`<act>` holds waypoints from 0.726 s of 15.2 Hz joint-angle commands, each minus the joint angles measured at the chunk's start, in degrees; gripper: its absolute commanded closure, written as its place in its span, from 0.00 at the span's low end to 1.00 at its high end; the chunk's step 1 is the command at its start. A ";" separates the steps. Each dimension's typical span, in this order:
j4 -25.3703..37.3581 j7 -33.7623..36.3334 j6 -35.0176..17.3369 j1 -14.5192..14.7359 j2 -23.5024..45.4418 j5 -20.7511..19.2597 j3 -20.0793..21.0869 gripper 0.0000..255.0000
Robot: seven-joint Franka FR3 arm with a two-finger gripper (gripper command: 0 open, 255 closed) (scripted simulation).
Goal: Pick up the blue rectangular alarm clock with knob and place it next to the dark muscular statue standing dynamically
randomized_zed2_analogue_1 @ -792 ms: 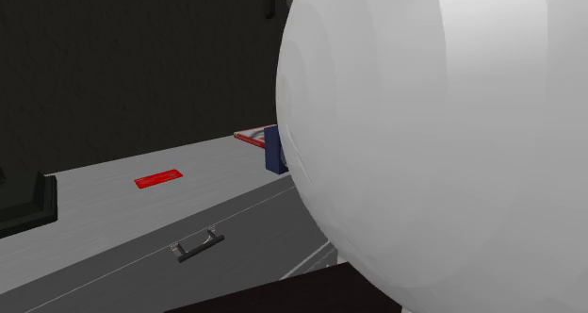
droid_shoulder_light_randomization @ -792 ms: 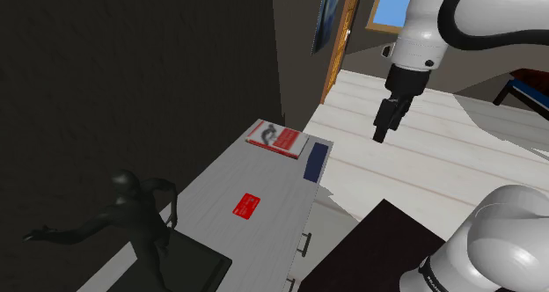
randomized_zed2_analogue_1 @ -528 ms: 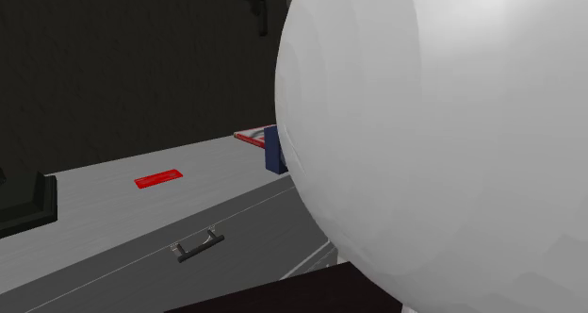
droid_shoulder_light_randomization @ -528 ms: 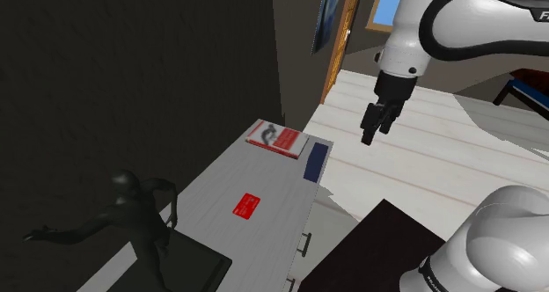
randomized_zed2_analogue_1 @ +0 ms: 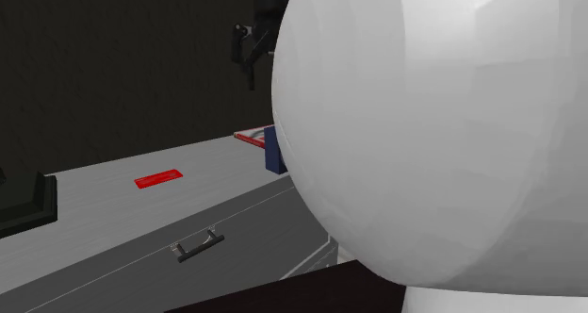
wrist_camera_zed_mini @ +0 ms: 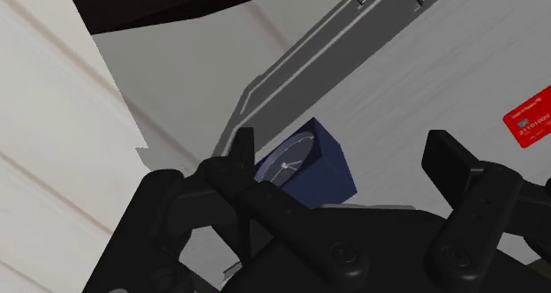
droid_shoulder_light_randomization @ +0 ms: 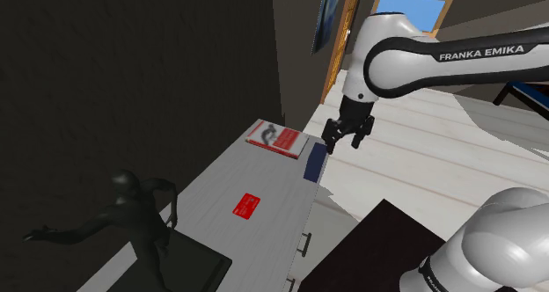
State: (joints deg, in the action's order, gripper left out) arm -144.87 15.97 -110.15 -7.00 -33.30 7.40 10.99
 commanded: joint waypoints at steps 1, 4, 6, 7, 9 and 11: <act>-0.34 4.41 -5.03 -1.19 4.01 0.36 1.62 0.00; 0.29 10.61 -11.33 -3.24 10.24 -0.02 3.51 0.00; 1.09 14.90 -15.31 -4.67 14.59 -0.76 4.59 0.00; 1.57 16.98 -17.11 -5.31 16.68 -1.26 5.02 0.00; 0.76 17.12 -18.85 -5.31 17.63 -1.39 5.16 0.00; -0.01 17.27 -20.61 -5.35 18.65 -1.54 5.33 0.00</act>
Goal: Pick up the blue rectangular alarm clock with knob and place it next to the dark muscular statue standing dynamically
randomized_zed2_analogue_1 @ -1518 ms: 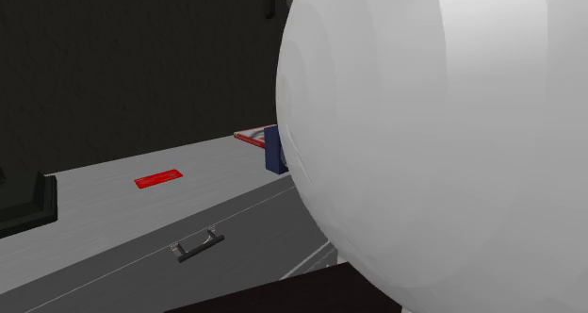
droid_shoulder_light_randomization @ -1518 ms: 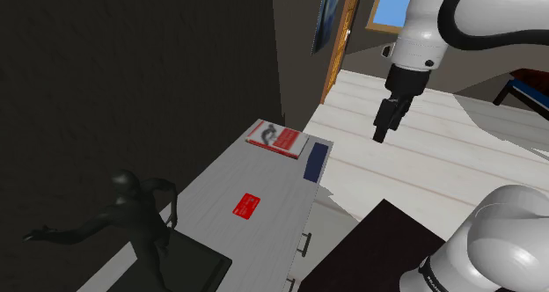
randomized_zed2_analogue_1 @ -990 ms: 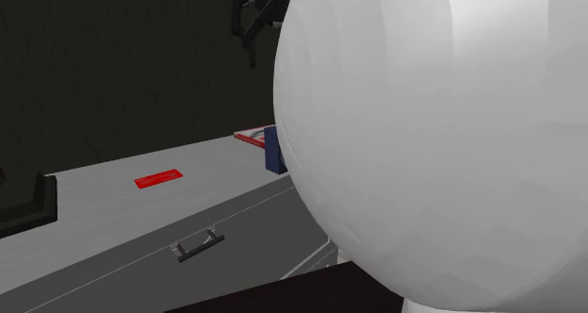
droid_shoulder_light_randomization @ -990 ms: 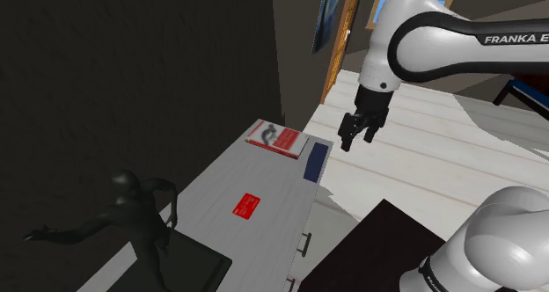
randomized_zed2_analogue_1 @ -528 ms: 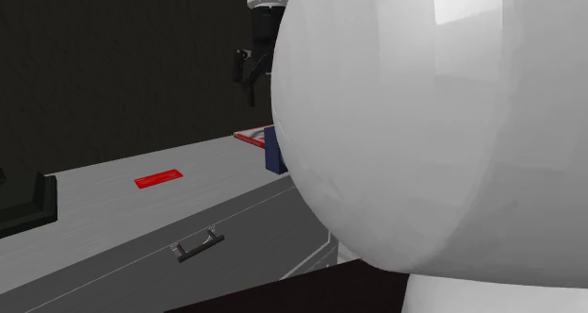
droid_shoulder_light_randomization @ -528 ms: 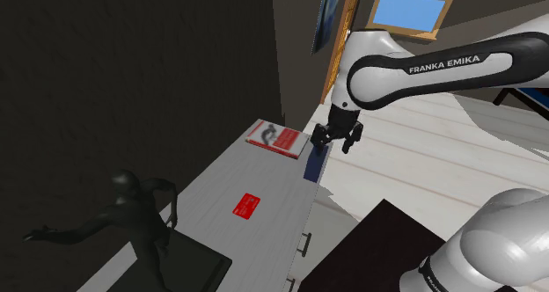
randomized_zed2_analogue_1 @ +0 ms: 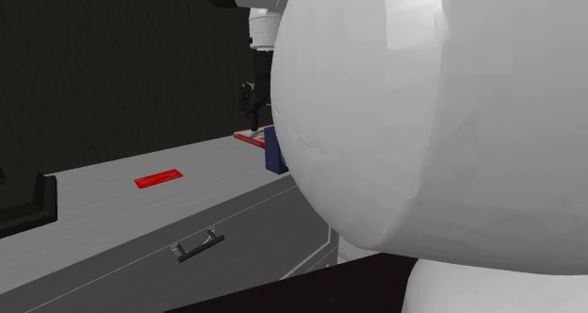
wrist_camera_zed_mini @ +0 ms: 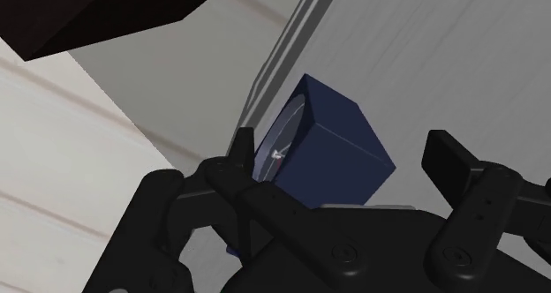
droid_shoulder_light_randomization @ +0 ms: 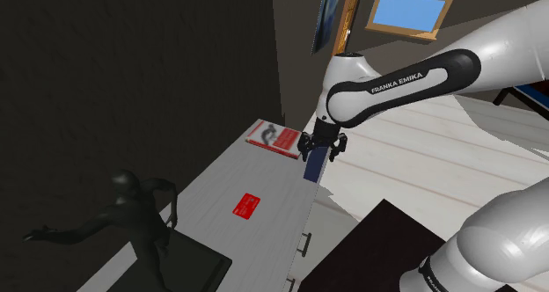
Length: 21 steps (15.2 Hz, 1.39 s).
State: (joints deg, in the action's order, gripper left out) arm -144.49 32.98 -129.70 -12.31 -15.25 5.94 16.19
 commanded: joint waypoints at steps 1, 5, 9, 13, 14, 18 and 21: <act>-0.76 0.34 -1.94 -0.07 1.13 -0.16 0.22 0.00; -1.63 0.59 -4.23 -0.15 2.57 -0.43 0.44 0.00; -1.63 0.59 -4.23 -0.15 2.58 -0.43 0.44 0.00; -1.63 0.58 -4.22 -0.15 2.57 -0.43 0.44 1.00; -1.63 0.58 -4.22 -0.15 2.57 -0.43 0.44 1.00; -1.63 0.58 -4.22 -0.15 2.56 -0.43 0.44 1.00; -1.63 0.58 -4.22 -0.15 2.56 -0.43 0.44 1.00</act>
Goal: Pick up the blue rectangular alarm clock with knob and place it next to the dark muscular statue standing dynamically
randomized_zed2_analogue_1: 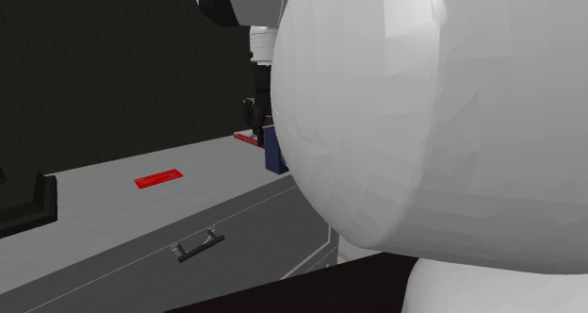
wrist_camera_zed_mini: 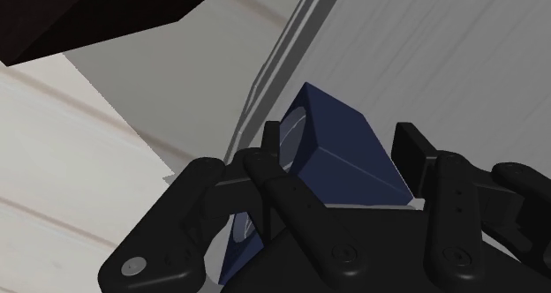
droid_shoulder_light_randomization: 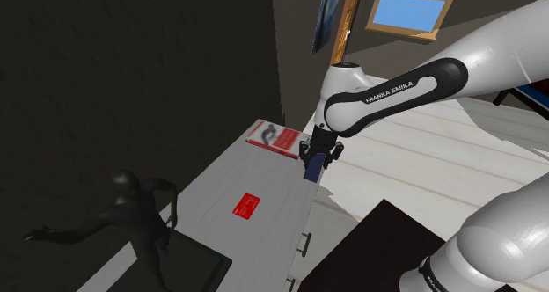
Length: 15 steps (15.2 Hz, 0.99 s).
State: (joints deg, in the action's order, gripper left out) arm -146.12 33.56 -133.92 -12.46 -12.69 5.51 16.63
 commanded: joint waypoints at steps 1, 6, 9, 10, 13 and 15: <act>0.00 0.01 -0.02 0.00 0.02 -0.01 0.00 1.00; 1.78 -0.41 4.41 0.14 -2.68 0.46 -0.41 1.00; 3.00 -0.60 7.03 0.20 -4.10 0.64 -0.67 1.00; 3.43 -0.65 7.90 0.22 -4.54 0.69 -0.75 1.00; 4.80 -0.78 10.47 0.25 -5.76 0.79 -1.00 1.00; 5.77 -0.86 12.17 0.26 -6.49 0.83 -1.17 1.00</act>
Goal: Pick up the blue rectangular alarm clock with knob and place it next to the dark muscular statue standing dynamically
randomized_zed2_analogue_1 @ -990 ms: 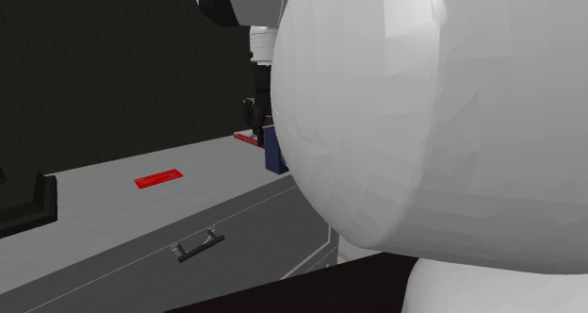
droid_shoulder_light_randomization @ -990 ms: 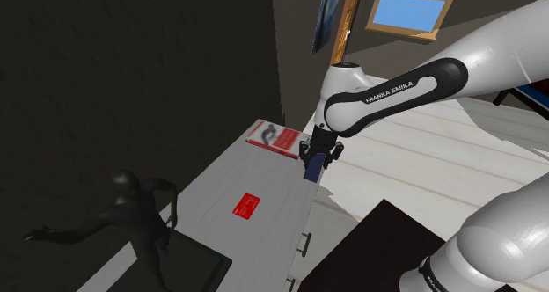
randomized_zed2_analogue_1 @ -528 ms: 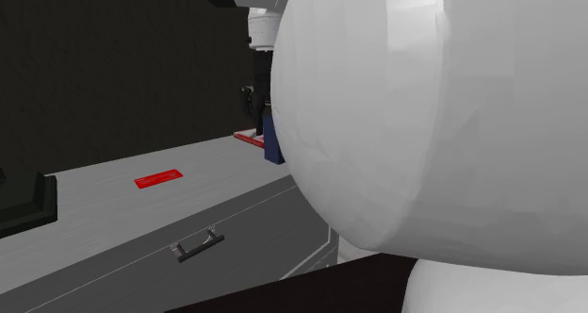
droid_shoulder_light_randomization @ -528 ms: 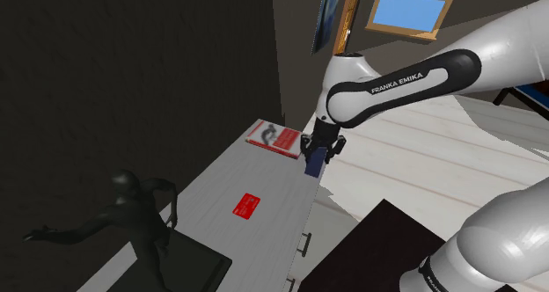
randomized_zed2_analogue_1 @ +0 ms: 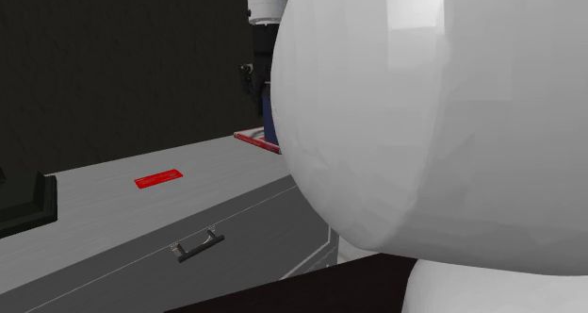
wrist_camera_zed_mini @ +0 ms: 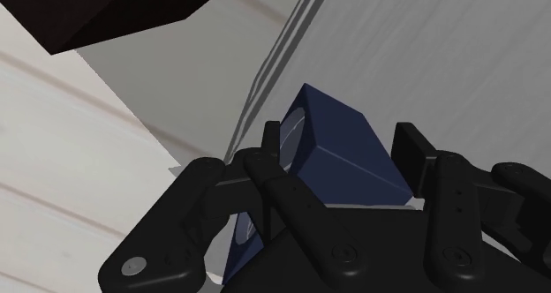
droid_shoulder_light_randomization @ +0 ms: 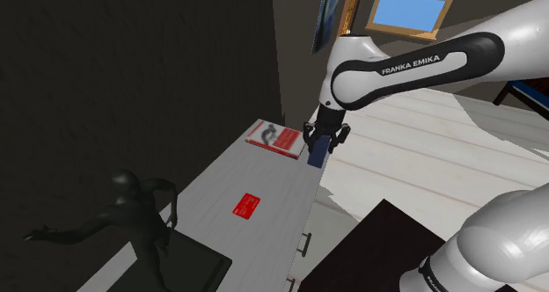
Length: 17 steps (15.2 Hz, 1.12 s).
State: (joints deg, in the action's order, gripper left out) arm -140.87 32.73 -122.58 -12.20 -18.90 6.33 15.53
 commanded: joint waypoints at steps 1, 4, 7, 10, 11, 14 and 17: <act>1.03 -0.05 1.67 0.01 -0.63 0.02 -0.15 1.00; 2.61 -0.13 4.18 0.00 -1.56 0.04 -0.38 1.00; 4.29 -0.18 6.65 -0.01 -2.36 0.03 -0.61 1.00; 6.07 -0.22 9.08 -0.04 -3.03 -0.01 -0.83 1.00; 6.68 -0.22 9.89 -0.05 -3.22 -0.02 -0.90 1.00; 8.59 -0.23 12.29 -0.09 -3.71 -0.09 -1.10 1.00; 10.60 -0.23 14.65 -0.14 -4.07 -0.16 -1.30 1.00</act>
State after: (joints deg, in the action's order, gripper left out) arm -130.97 32.55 -108.83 -12.31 -22.79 6.21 14.33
